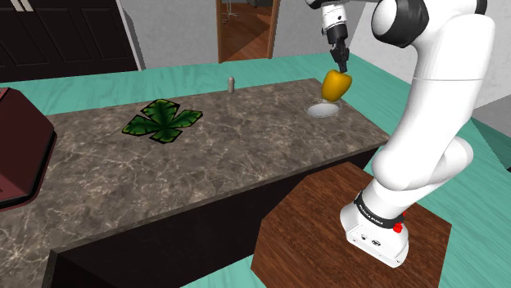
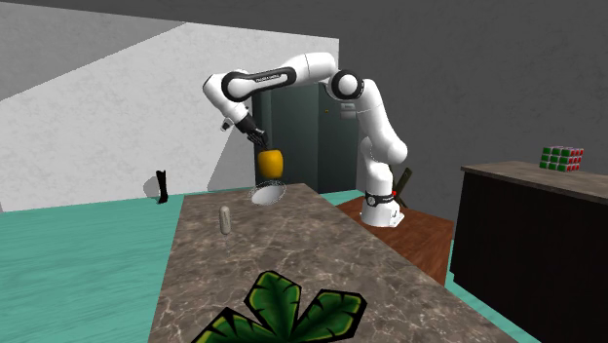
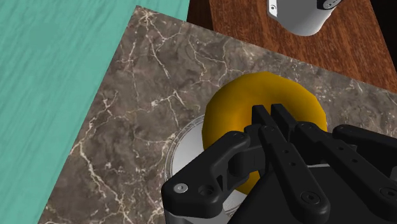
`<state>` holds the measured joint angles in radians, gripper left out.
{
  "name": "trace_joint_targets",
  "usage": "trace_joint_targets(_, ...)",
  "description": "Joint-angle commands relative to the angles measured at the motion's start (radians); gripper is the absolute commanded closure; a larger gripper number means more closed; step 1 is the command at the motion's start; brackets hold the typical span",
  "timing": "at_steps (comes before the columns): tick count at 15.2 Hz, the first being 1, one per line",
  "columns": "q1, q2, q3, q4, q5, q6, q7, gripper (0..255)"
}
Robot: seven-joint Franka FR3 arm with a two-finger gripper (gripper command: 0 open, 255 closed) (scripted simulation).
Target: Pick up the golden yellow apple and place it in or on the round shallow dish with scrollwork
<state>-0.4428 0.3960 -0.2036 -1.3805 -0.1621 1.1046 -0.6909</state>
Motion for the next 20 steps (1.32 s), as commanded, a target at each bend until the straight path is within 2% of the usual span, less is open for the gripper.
trace_joint_targets(1, 0.000, -0.002, 0.001, -0.027, 0.002, 0.025, 0.005, 255)
trace_joint_targets(9, -0.001, 0.008, 0.003, -0.118, 0.011, 0.125, 0.025, 255)
trace_joint_targets(17, -0.001, 0.008, 0.003, -0.118, 0.011, 0.125, 0.025, 255)
trace_joint_targets(18, -0.001, 0.008, 0.003, -0.118, 0.011, 0.125, 0.025, 0)
trace_joint_targets(20, -0.001, 0.009, 0.003, -0.118, 0.011, 0.125, 0.025, 0)
